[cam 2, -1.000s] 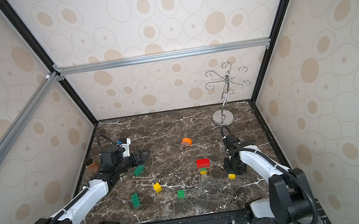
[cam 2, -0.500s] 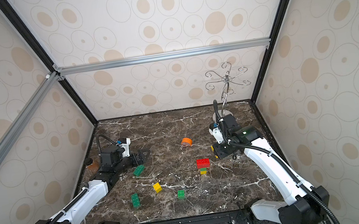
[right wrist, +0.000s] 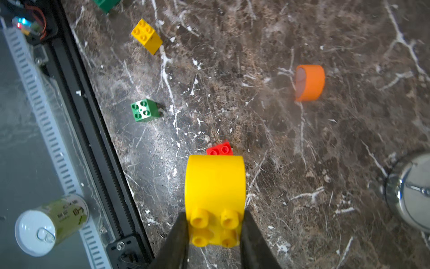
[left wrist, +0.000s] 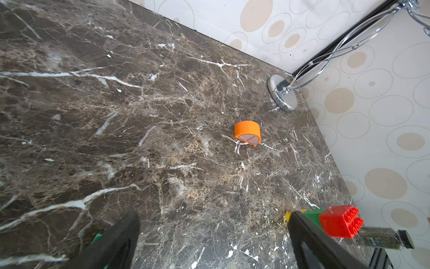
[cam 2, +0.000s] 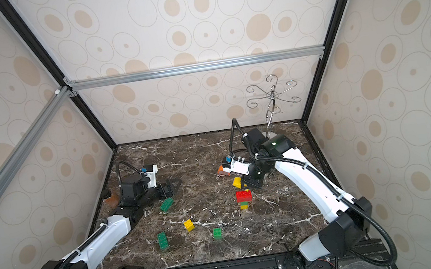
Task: Assemble an ice cream with lego
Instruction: Assemble the lego brick with the lego brick.
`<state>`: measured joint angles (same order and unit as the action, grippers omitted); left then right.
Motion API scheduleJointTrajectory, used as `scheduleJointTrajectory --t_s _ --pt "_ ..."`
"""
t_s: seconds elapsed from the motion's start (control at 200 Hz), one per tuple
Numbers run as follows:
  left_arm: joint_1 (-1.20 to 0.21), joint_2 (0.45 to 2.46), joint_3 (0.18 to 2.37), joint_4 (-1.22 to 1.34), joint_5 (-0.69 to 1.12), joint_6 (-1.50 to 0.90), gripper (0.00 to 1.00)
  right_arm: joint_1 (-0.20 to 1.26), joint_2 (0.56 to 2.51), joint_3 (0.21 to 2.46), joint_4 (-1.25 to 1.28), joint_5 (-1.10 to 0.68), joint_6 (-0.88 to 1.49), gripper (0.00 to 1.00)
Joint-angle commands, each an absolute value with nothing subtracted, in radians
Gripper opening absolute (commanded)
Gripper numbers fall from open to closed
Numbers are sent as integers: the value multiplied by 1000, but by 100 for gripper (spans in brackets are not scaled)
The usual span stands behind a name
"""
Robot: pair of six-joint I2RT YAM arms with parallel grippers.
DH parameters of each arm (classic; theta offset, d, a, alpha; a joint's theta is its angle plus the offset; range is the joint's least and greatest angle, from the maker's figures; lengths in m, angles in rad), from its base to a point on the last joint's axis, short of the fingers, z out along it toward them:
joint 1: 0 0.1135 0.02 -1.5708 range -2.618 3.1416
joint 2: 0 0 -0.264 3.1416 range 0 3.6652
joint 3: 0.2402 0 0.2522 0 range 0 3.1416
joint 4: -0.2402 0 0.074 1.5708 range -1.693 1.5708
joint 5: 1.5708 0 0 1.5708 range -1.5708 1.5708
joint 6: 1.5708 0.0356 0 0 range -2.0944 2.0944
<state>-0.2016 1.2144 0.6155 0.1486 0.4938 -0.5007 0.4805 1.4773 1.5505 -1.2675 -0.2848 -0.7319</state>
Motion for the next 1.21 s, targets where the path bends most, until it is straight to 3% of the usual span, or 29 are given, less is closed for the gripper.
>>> scheduleJointTrajectory --t_s 0.0,0.275,0.565,1.2 --pt "-194 1233 614 190 528 -497 100 490 1531 1621 -1390 -281 -933 0" --pt "-177 1238 618 190 535 -489 100 511 1619 1716 -1453 -135 -1042 0" --pt "-170 1238 615 186 531 -488 100 529 1666 1724 -1458 -152 -1129 0" --pt "-163 1233 604 187 532 -488 100 582 1733 1689 -1458 -76 -1072 0"
